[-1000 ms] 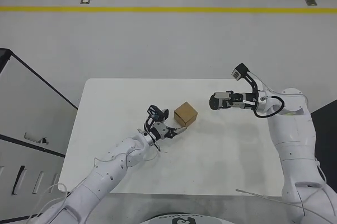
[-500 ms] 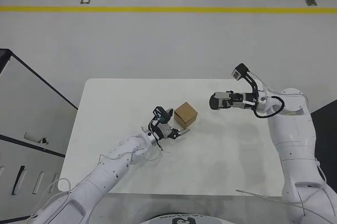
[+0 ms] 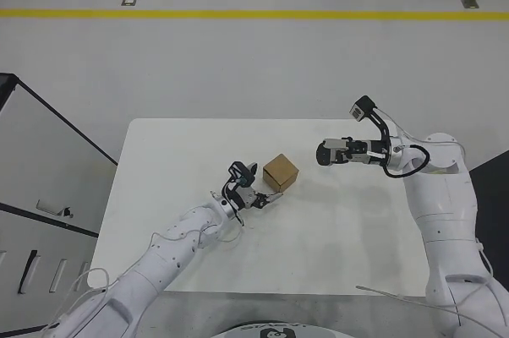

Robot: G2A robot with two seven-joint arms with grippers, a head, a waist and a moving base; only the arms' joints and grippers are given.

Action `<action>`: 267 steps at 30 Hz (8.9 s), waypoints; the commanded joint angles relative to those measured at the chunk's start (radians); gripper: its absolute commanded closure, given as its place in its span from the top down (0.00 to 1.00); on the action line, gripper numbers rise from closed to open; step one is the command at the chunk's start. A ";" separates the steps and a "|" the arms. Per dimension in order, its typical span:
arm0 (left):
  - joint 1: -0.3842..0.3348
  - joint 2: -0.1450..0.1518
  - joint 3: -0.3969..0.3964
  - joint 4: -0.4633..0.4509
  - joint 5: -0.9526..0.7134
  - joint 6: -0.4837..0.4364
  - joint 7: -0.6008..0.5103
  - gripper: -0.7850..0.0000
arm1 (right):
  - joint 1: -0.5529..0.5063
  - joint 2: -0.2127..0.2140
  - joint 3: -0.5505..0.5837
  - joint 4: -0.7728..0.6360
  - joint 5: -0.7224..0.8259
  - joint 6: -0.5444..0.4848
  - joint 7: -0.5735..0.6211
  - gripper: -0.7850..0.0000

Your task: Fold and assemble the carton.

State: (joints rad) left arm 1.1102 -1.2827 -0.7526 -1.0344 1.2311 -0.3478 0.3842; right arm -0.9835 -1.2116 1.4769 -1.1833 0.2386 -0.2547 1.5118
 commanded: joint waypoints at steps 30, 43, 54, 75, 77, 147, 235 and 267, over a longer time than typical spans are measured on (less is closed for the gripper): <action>-0.118 -0.130 0.089 0.288 -0.053 -0.006 0.158 1.00 | 0.000 0.000 0.000 0.000 0.000 0.000 0.000 1.00; -0.134 -0.150 0.074 0.335 -0.054 -0.012 0.176 0.00 | 0.000 0.000 0.000 0.000 0.000 0.000 0.000 1.00; -0.101 -0.103 0.005 0.212 0.024 -0.076 0.172 0.00 | 0.000 0.000 0.000 0.000 0.000 0.000 0.000 1.00; 0.313 0.111 -0.473 -0.567 -0.059 -0.452 -0.304 0.00 | 0.000 0.000 0.000 0.000 0.000 0.000 0.000 1.00; 0.313 0.111 -0.473 -0.567 -0.059 -0.452 -0.304 0.00 | 0.000 0.000 0.000 0.000 0.000 0.000 0.000 1.00; -0.077 0.282 -0.669 -0.986 0.206 -0.664 -0.131 0.00 | 0.000 0.000 0.000 0.000 0.000 0.000 0.000 1.00; -0.032 0.425 -0.689 -1.069 1.043 -0.143 0.495 0.00 | 0.000 0.000 0.000 0.000 0.000 0.000 0.000 1.00; -0.014 0.443 -0.730 -1.090 1.246 0.251 0.641 0.00 | 0.000 0.000 0.000 0.000 0.000 0.000 0.000 1.00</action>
State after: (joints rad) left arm 1.0969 -0.8393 -1.4837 -2.1227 2.4784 -0.0996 1.0266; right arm -0.9835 -1.2116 1.4769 -1.1833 0.2386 -0.2547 1.5118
